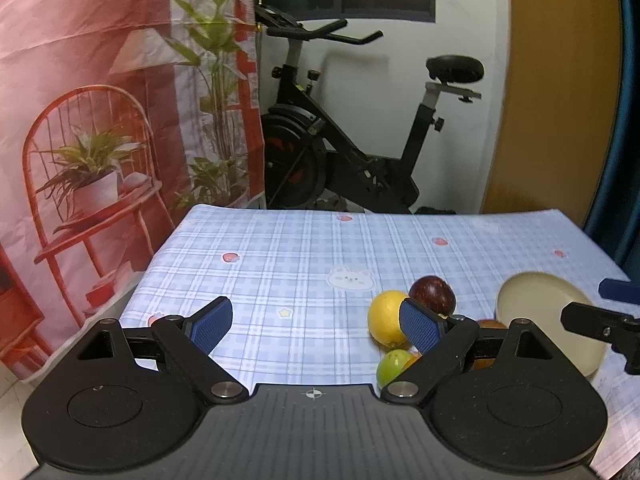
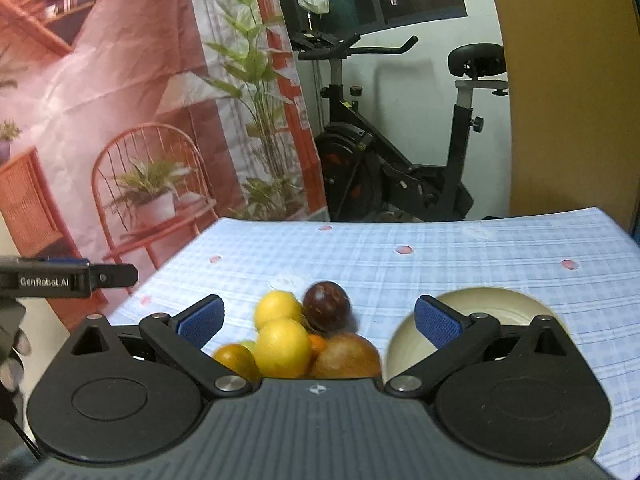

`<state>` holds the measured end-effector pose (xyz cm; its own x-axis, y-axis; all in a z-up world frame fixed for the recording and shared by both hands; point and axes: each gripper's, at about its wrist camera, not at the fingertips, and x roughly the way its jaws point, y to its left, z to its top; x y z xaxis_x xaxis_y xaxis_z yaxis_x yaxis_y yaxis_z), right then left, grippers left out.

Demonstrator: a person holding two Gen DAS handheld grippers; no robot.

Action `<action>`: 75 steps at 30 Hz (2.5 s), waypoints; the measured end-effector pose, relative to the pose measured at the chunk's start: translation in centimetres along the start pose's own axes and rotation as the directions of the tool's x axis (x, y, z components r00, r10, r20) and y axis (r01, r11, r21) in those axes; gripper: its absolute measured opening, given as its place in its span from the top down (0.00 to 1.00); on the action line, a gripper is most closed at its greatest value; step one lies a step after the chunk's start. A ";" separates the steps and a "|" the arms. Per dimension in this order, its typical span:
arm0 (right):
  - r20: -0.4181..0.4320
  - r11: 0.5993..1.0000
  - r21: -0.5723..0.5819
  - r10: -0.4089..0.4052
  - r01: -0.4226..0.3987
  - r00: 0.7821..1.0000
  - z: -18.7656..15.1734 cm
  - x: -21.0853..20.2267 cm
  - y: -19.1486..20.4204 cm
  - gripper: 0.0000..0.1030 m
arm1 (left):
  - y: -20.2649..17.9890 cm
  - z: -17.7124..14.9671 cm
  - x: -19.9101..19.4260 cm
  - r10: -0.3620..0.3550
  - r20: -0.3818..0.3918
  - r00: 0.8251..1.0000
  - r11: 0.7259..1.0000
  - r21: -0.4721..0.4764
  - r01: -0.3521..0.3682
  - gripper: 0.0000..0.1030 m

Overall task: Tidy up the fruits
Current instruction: 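Move the right tool to the fruit pile and close it on an orange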

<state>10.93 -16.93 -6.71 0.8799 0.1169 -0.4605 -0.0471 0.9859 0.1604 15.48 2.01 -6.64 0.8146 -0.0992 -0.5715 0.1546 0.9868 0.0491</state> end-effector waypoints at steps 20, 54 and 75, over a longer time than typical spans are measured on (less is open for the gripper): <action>-0.114 0.998 -0.059 0.028 -0.034 0.993 -2.6 1.8 -0.1 0.17 | -1.9 -2.8 2.2 -0.188 -0.103 0.977 0.982 0.000 0.189 0.24; -0.133 0.998 -0.044 0.042 -0.048 0.990 -3.3 2.1 -0.4 0.30 | -4.2 -4.1 7.3 -0.288 -0.203 0.936 0.956 0.001 0.295 0.50; -0.193 0.992 -0.038 0.110 -0.120 0.975 -4.1 3.3 0.8 0.35 | 0.1 -3.7 5.3 -0.235 -0.128 0.964 0.971 -0.069 0.228 0.57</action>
<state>11.84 -15.25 -11.66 0.7616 0.2459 -0.5995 -0.1702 0.9686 0.1811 17.72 2.08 -12.67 0.6772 -0.3112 -0.6667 0.2974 0.9446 -0.1388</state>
